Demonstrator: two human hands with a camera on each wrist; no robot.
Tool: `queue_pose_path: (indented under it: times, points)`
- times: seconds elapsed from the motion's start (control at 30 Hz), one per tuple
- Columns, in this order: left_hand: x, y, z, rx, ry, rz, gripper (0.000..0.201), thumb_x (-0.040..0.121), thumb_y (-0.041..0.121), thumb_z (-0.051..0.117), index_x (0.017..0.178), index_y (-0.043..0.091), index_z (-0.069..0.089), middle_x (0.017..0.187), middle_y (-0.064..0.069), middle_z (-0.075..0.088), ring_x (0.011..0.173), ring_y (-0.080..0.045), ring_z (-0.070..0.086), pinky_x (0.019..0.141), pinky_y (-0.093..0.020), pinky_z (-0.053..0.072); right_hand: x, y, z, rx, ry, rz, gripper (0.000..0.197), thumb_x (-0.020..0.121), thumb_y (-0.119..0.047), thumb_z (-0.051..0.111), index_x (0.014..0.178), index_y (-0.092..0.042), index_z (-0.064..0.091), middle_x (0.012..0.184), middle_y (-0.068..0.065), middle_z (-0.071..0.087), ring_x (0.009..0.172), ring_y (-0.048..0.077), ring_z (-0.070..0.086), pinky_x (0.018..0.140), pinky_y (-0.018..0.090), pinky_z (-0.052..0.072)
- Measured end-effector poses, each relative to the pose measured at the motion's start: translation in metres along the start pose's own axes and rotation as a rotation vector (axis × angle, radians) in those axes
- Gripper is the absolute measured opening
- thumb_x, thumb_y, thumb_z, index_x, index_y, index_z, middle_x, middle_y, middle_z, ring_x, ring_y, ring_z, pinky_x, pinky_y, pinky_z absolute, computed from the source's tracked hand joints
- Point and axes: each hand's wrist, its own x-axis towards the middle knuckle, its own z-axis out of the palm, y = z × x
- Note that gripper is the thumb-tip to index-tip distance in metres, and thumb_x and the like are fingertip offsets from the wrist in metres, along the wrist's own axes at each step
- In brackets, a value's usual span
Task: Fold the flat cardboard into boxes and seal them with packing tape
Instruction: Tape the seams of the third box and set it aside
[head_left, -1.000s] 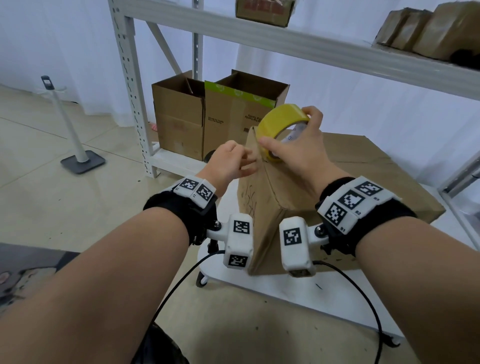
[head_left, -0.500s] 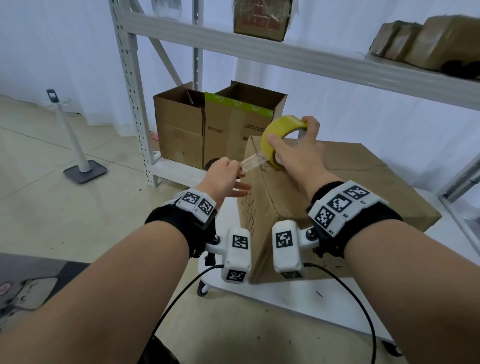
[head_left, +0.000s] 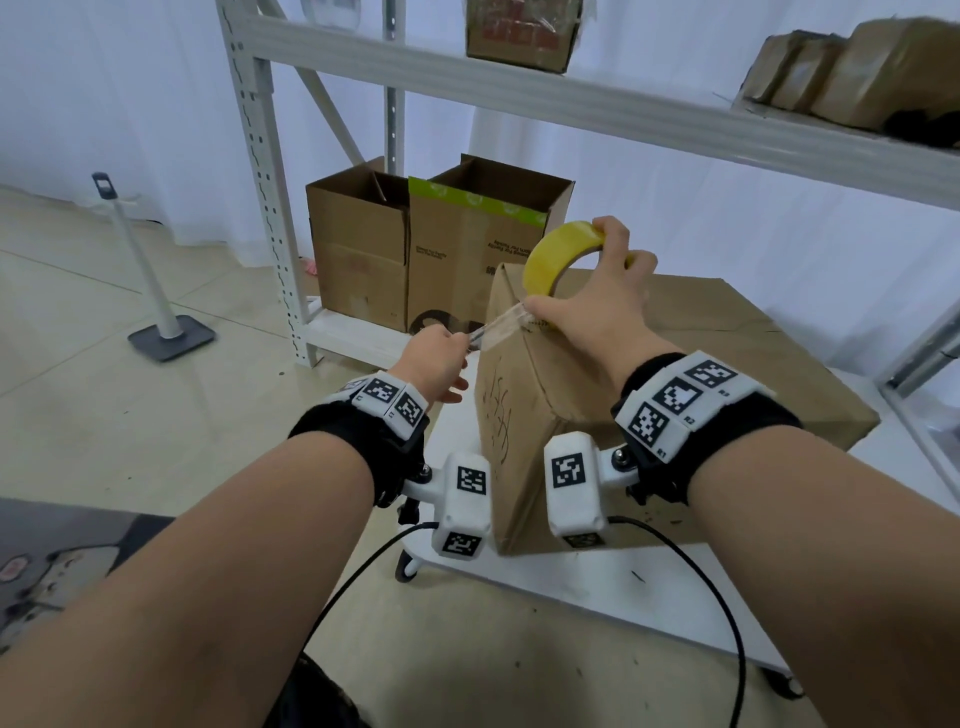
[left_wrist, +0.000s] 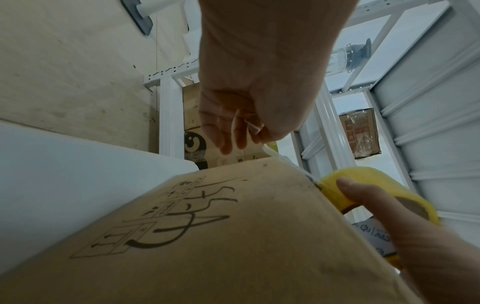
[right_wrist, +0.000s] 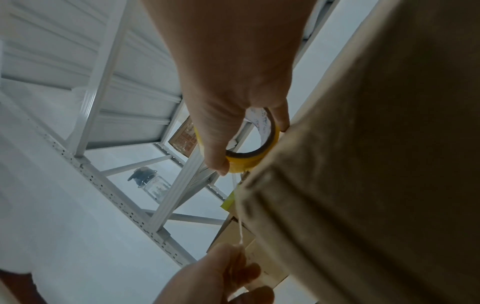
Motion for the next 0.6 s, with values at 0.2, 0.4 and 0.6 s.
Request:
queue_pose_path:
  times: [0.2,0.4,0.6]
  points:
    - [0.016,-0.008,0.019,0.170,-0.032,0.043,0.037,0.101,0.017,0.036,0.121,-0.010,0.053,0.088,-0.013,0.055,0.096,-0.038,0.062,0.066,-0.031,0.048,0.000,0.002,-0.005,0.045,-0.035,0.028,0.100,0.071,-0.040,0.081,0.144,-0.042,0.012,0.132,0.016,0.029,0.121,0.038,0.038,0.099,0.041,0.038]
    - [0.018,-0.010,0.035,0.246,-0.063,0.036,0.039,0.102,0.024,0.035,0.129,-0.003,0.044,0.123,-0.023,0.057,0.108,-0.037,0.059,0.083,-0.039,0.047,0.000,0.006,-0.011,0.099,-0.094,-0.003,0.099,0.072,-0.042,0.082,0.144,-0.039,0.014,0.133,0.015,0.026,0.120,0.034,0.038,0.100,0.038,0.038]
    - [0.017,-0.003,0.034,0.327,-0.243,-0.138,0.059,0.101,0.047,0.028,0.147,0.009,0.025,0.138,-0.014,0.045,0.096,-0.026,0.060,0.067,-0.034,0.049,0.009,0.005,-0.018,0.171,-0.172,0.064,0.077,0.084,-0.053,0.065,0.141,-0.043,0.014,0.141,0.012,0.025,0.125,0.034,0.037,0.094,0.036,0.038]
